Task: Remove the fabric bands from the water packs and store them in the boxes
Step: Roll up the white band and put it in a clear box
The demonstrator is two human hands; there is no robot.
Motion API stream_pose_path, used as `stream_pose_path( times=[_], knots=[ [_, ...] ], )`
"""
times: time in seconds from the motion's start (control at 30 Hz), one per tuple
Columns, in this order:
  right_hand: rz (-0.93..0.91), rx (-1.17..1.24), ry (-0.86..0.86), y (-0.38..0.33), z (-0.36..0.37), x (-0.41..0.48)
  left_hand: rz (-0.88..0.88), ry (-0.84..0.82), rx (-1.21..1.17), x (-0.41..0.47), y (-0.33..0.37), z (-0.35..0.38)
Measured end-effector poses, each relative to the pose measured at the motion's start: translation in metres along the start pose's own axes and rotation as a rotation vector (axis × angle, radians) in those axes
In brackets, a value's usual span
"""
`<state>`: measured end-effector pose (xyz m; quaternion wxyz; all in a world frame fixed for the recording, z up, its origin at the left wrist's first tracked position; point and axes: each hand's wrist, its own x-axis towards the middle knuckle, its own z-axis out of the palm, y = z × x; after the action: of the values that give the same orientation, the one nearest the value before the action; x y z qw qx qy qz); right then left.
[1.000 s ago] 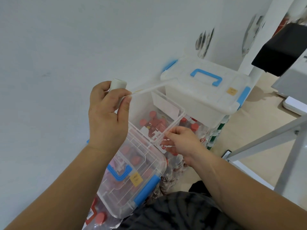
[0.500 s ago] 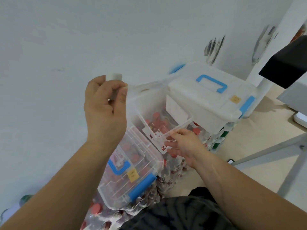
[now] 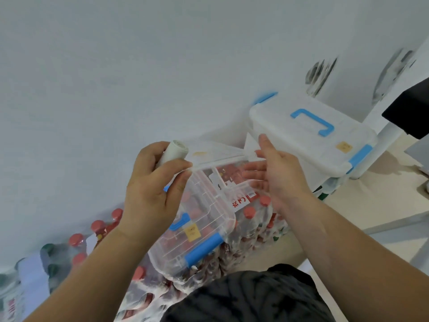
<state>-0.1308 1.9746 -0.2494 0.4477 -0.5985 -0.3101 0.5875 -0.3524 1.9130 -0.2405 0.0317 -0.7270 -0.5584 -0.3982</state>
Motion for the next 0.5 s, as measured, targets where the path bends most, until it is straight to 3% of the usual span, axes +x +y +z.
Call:
stream_pose_path(
  times=[0.13, 0.3, 0.4, 0.5],
  knots=[
    [-0.022, -0.015, -0.120, 0.004, 0.017, 0.003, 0.029, -0.087, -0.006, -0.025, -0.016, -0.016],
    [-0.026, -0.147, -0.149, 0.024, 0.031, 0.002, -0.131, -0.090, -0.177, -0.053, -0.029, -0.036],
    [-0.184, -0.526, -0.133, 0.041, 0.030, 0.000, -0.299, -0.052, -0.177, -0.057, -0.031, -0.039],
    [-0.363, -0.932, -0.139, 0.047, 0.030, -0.004, -0.519, -0.114, -0.316, -0.052, -0.033, -0.034]
  ],
)
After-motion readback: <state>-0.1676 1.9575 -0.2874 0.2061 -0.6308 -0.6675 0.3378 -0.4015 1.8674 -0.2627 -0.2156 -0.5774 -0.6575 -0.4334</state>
